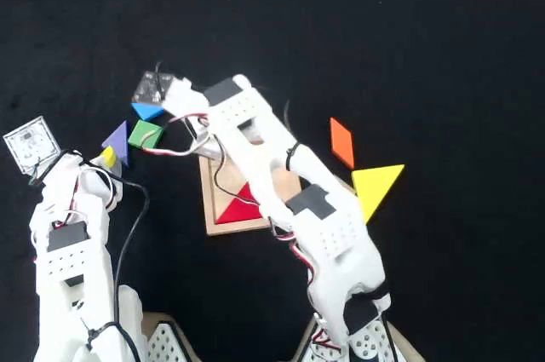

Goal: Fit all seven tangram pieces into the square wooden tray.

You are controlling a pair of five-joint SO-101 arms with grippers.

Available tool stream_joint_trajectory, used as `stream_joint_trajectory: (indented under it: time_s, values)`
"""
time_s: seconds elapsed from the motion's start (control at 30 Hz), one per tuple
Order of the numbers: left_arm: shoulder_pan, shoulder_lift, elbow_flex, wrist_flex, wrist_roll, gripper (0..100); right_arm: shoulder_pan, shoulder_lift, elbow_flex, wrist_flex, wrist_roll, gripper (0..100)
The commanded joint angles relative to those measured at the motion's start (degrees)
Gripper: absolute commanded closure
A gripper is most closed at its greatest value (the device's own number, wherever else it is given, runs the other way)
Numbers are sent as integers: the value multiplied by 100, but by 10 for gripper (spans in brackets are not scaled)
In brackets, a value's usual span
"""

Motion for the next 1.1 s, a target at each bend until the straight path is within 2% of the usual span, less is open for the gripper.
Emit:
stream_joint_trajectory:
  time_s: [0.0, 0.2, 0.33, 0.53, 0.7, 0.9, 1.07]
  values:
    - [-48, -53, -286, -114, 44, 780, 123, -655, -752, 791, -70, 988]
    - [-48, -53, -286, -114, 44, 780, 527, -2123, -769, 1846, -211, 988]
    - [-31, -53, -286, -114, 44, 780, 1327, -3116, 48, 2057, -633, 988]
    - [-4, -53, -259, -114, 44, 780, 2382, -4549, 2044, 1389, -580, 987]
    - [-4, -35, -242, -114, 0, 780, 2734, -5411, 3952, 1143, 580, 986]
    - [4, 0, -242, -123, 0, 780, 3886, -6273, 5121, 598, 580, 978]
    - [119, 0, -233, -123, -9, 780, 4703, -6800, 6176, -220, 563, 799]
